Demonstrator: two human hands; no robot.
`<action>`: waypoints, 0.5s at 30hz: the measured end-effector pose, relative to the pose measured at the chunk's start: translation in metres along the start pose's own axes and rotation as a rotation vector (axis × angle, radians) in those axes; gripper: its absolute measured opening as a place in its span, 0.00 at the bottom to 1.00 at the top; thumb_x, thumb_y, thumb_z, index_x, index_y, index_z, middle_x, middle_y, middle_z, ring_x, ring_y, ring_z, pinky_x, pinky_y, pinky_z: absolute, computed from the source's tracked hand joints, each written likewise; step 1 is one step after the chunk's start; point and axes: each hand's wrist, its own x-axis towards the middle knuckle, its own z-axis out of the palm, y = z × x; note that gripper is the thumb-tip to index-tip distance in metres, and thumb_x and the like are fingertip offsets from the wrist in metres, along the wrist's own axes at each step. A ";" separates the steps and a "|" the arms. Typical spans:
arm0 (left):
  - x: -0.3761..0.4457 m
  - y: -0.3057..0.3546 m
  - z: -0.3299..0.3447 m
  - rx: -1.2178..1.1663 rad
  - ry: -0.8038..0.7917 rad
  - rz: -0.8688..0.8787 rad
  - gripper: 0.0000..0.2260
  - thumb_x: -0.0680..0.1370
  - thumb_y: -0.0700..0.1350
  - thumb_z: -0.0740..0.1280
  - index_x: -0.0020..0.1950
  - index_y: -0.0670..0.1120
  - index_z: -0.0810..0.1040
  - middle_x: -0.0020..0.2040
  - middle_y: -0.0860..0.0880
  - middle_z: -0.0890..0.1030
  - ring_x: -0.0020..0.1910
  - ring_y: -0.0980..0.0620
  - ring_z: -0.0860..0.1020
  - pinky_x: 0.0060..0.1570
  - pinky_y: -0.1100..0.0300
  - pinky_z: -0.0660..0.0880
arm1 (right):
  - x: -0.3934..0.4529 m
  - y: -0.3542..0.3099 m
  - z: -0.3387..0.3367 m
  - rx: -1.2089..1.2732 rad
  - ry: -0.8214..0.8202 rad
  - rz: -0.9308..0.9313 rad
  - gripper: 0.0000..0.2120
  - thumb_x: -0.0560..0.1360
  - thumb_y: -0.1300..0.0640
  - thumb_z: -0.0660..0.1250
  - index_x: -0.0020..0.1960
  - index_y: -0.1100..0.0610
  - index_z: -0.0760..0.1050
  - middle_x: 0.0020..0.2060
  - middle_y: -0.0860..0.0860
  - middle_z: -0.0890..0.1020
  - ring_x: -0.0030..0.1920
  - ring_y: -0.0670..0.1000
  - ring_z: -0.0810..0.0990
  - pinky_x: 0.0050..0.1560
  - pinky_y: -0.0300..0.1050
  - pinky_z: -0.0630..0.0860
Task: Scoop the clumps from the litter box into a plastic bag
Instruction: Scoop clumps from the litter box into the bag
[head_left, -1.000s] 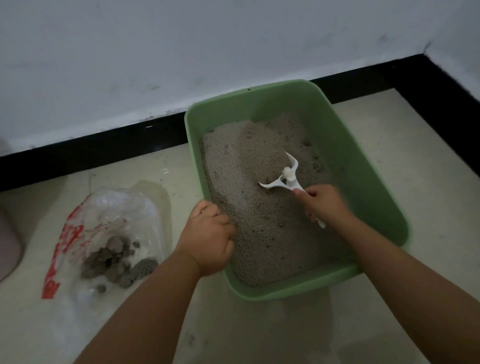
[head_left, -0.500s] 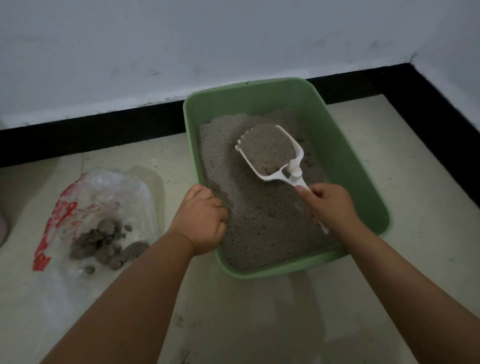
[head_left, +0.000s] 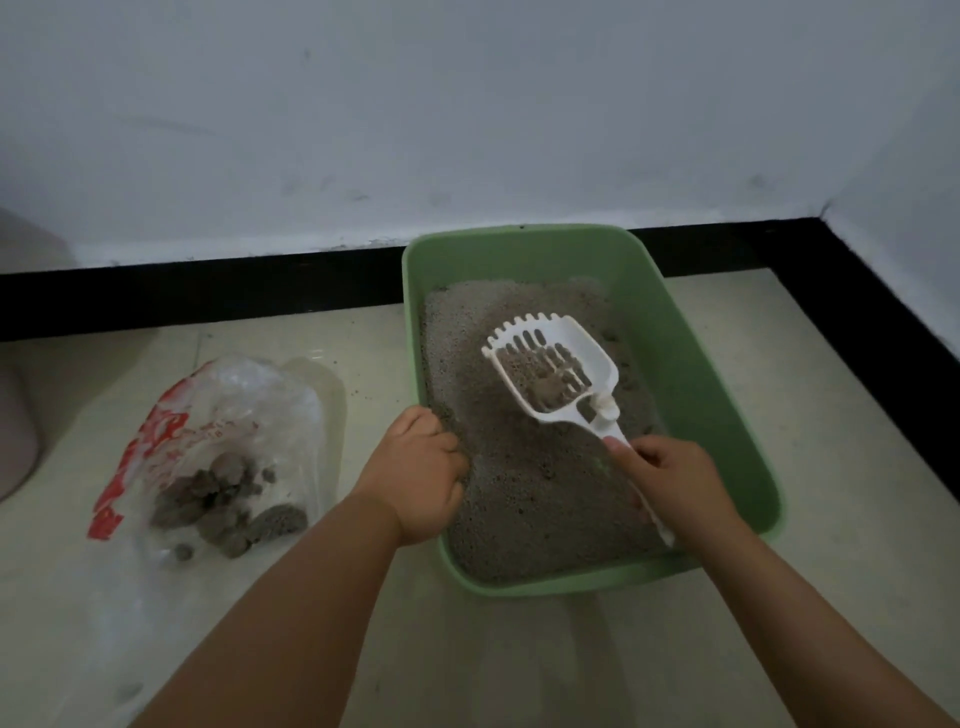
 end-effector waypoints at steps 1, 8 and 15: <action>0.000 0.000 0.000 -0.002 0.003 -0.004 0.15 0.62 0.48 0.54 0.22 0.48 0.76 0.22 0.53 0.72 0.25 0.50 0.74 0.46 0.59 0.62 | 0.000 0.001 0.000 0.009 0.001 0.014 0.17 0.76 0.54 0.64 0.33 0.64 0.73 0.16 0.48 0.69 0.13 0.41 0.67 0.17 0.30 0.63; -0.001 0.000 0.000 -0.019 -0.026 -0.018 0.15 0.63 0.48 0.54 0.22 0.48 0.76 0.22 0.53 0.72 0.26 0.50 0.74 0.46 0.59 0.62 | 0.000 0.008 0.001 0.017 -0.017 0.067 0.20 0.76 0.55 0.64 0.42 0.74 0.74 0.20 0.52 0.70 0.12 0.41 0.66 0.16 0.31 0.63; -0.003 -0.001 0.000 -0.054 -0.048 -0.037 0.14 0.63 0.48 0.54 0.22 0.48 0.75 0.22 0.53 0.72 0.26 0.50 0.74 0.47 0.59 0.63 | -0.004 0.007 0.001 -0.034 -0.021 0.077 0.16 0.76 0.53 0.63 0.34 0.63 0.72 0.19 0.50 0.69 0.12 0.41 0.65 0.19 0.33 0.65</action>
